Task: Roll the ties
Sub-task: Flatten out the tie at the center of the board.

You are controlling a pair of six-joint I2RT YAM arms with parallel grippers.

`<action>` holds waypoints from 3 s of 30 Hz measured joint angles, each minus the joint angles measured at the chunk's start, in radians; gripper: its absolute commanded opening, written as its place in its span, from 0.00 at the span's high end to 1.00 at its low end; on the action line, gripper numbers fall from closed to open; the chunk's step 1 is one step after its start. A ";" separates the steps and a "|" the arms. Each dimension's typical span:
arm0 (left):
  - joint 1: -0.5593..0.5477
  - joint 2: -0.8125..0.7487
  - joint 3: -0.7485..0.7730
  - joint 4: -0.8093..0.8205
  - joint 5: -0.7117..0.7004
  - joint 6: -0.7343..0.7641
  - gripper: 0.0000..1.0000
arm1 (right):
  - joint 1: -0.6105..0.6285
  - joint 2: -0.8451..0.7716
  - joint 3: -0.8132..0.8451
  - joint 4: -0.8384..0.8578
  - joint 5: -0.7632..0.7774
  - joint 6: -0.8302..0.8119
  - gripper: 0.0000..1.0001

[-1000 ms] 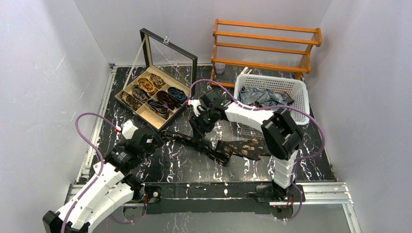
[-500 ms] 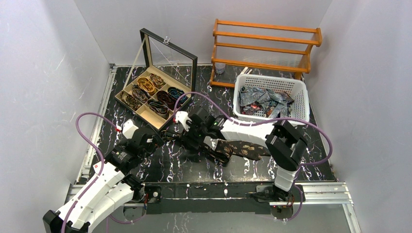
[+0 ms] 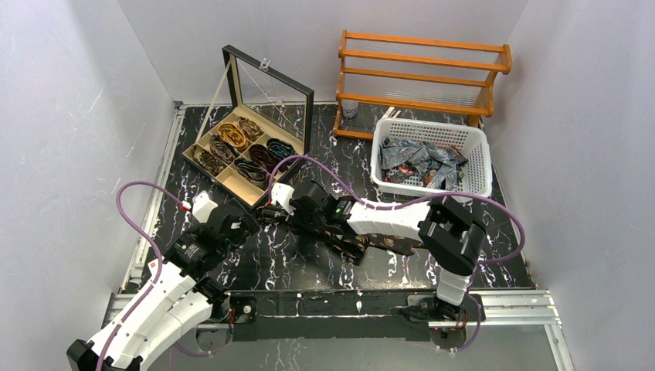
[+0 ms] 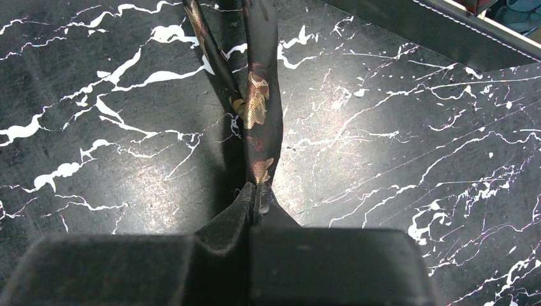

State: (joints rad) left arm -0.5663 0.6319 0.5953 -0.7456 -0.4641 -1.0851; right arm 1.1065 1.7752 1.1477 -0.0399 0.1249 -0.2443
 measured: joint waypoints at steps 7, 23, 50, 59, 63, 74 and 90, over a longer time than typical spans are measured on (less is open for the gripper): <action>0.000 0.000 0.000 -0.003 0.000 0.000 0.07 | -0.026 -0.003 0.001 -0.014 -0.052 0.000 0.99; 0.000 -0.003 0.000 -0.004 0.000 0.000 0.07 | -0.108 0.073 0.064 -0.076 -0.323 0.000 0.72; 0.000 -0.014 0.000 -0.019 -0.007 0.000 0.07 | -0.036 0.050 -0.072 -0.022 -0.294 0.105 0.41; 0.000 -0.014 0.000 -0.029 -0.018 0.000 0.07 | 0.014 0.050 -0.112 0.076 -0.122 0.085 0.90; 0.000 -0.014 0.000 -0.033 -0.019 0.000 0.07 | 0.011 0.050 -0.108 0.067 -0.170 0.093 0.91; 0.000 -0.055 0.109 -0.093 -0.033 0.003 0.07 | -0.043 0.050 0.031 -0.081 -0.866 0.231 0.90; 0.000 -0.106 0.154 -0.125 -0.047 0.020 0.03 | -0.181 0.451 0.504 -0.299 -0.946 0.395 0.40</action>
State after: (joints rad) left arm -0.5663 0.5259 0.7490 -0.8703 -0.5110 -1.0649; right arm 0.9253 2.2257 1.6516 -0.3386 -0.8215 0.1505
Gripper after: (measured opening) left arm 0.950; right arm 0.509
